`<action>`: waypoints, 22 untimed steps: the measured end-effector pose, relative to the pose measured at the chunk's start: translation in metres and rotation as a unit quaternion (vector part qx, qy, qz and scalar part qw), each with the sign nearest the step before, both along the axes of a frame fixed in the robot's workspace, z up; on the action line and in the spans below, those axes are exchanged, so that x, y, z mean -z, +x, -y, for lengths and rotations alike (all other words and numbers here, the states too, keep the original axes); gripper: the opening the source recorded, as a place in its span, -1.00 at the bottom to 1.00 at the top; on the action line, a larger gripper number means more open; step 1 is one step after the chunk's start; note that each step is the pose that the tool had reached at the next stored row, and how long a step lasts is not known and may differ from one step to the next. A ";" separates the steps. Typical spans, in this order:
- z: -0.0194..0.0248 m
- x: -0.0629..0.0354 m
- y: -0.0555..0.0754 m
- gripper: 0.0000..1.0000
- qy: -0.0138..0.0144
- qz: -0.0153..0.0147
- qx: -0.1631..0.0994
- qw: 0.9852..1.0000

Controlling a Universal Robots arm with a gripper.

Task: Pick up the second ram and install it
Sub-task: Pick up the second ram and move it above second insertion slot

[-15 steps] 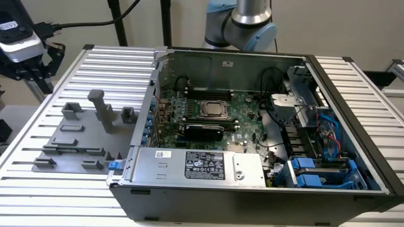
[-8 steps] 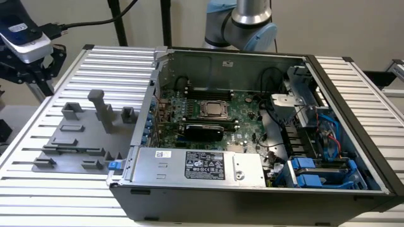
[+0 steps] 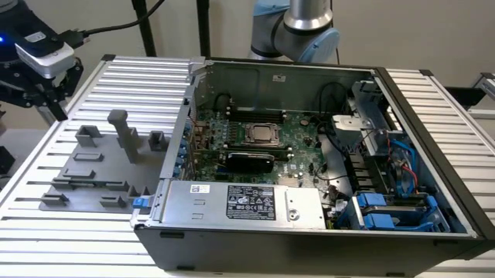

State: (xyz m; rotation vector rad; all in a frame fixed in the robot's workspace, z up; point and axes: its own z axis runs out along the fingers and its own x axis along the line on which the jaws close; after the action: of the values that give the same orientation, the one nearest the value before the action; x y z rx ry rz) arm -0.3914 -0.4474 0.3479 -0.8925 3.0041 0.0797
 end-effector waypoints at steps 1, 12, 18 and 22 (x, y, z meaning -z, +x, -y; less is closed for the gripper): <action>0.0000 0.0009 0.000 -1.00 0.000 0.000 -0.009 1.000; 0.0000 0.0083 0.000 -1.00 -0.001 0.000 -0.109 0.994; 0.0000 0.0112 0.000 -1.00 -0.003 0.000 -0.163 0.987; 0.0000 0.0135 0.000 -1.00 -0.004 0.000 -0.199 0.980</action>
State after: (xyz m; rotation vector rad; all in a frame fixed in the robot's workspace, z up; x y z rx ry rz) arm -0.3914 -0.4474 0.3344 -1.4779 2.7786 0.0695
